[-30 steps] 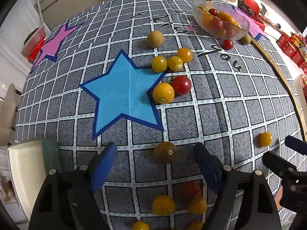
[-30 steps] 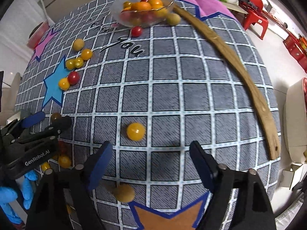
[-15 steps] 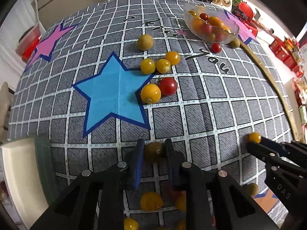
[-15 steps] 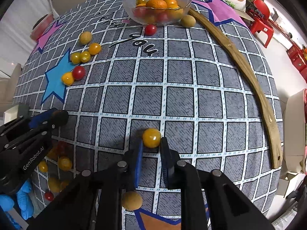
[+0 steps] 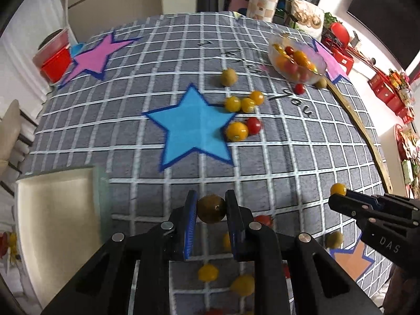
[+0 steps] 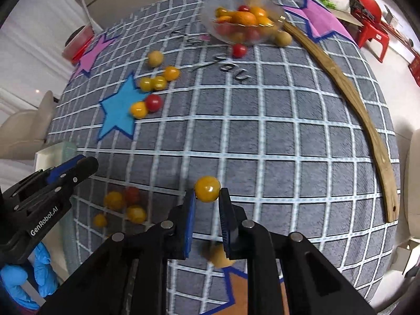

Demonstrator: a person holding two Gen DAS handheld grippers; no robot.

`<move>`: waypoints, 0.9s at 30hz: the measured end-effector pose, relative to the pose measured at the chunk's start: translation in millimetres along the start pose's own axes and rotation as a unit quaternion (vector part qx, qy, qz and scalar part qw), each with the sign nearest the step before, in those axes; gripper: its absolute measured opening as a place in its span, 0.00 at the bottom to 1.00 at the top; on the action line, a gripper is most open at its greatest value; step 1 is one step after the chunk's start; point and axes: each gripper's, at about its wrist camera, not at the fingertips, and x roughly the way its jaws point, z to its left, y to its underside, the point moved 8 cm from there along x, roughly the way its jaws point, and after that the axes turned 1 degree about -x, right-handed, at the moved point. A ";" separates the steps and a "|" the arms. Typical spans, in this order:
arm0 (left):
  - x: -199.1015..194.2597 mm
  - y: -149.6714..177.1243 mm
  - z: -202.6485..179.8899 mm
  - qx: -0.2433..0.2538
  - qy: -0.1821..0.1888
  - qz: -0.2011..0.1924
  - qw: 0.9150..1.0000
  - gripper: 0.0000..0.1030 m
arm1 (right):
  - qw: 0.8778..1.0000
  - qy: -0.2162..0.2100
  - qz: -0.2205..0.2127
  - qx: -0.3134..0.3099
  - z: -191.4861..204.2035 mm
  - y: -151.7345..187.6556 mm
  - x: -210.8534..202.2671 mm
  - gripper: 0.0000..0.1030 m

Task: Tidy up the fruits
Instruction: 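Carry both tomatoes to the white tray and open both tools to drop them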

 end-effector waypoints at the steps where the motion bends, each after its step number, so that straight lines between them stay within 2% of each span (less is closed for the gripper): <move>1: -3.2 0.6 5.8 -0.006 -0.002 -0.001 1.000 0.22 | 1.000 -0.002 0.000 -0.004 6.5 -2.6 0.2 0.19; 10: -28.0 24.7 91.3 -0.061 -0.046 -0.008 0.997 0.22 | 0.997 -0.039 0.004 -0.067 96.6 -9.9 1.7 0.19; 19: -31.5 64.5 192.2 -0.137 -0.096 0.003 0.986 0.22 | 0.985 -0.087 0.018 -0.147 212.1 -5.6 16.5 0.19; 27: -14.8 81.6 237.8 -0.164 -0.118 0.009 0.979 0.22 | 0.979 -0.098 0.043 -0.176 277.4 0.0 55.8 0.19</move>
